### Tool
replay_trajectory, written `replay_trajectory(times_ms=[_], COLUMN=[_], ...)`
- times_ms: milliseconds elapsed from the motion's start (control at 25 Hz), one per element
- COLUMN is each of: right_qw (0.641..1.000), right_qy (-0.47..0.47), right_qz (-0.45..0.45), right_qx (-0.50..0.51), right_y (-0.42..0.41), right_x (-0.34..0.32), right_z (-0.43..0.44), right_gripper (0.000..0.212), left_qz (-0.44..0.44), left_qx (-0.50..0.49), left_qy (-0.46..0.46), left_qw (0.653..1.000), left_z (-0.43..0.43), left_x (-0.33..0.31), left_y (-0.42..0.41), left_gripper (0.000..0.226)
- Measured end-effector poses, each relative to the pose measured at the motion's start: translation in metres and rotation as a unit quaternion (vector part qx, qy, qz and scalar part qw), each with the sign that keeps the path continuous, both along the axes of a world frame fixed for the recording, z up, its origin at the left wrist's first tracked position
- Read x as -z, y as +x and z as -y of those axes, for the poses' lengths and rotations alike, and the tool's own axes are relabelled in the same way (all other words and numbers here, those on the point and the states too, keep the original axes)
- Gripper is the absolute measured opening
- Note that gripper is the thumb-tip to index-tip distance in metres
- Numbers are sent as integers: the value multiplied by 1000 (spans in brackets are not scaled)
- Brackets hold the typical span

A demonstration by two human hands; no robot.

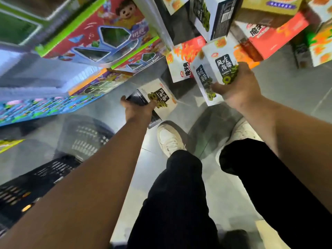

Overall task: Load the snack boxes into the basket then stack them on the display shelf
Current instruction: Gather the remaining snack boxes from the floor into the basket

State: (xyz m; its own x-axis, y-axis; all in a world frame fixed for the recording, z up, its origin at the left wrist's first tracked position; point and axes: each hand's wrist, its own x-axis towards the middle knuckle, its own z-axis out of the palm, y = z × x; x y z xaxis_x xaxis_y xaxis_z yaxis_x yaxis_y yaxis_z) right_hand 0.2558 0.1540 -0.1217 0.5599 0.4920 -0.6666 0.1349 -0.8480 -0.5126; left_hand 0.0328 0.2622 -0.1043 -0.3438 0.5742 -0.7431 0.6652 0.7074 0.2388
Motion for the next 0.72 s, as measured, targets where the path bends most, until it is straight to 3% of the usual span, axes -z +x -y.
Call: replay_trajectory(times_ms=[160,320,440,600,720], right_qw=[996,982,979,969,960], right_qy=[-16,-10,8,57,91], right_qz=[-51,-114,-135,-176,-218], right_qx=[65,149,155,166,148], right_y=[-14,-29,-27,-29,-31], right_x=[-84,-201,-296,-416,-485], right_z=[47,73,80,84,83], right_gripper=[51,50,47,49,54], left_qz=[66,123,168,268,334], left_qx=[-22,-38,-33,-161,-250], left_qy=[-6,-15,2,22,65], left_qw=[998,992,985,950,907], left_z=[18,32,41,60,89], left_x=[-78,-173,-257,-380,-451], left_y=[1,-10,-24,-38,-49], left_gripper=[83,72,69,67,82])
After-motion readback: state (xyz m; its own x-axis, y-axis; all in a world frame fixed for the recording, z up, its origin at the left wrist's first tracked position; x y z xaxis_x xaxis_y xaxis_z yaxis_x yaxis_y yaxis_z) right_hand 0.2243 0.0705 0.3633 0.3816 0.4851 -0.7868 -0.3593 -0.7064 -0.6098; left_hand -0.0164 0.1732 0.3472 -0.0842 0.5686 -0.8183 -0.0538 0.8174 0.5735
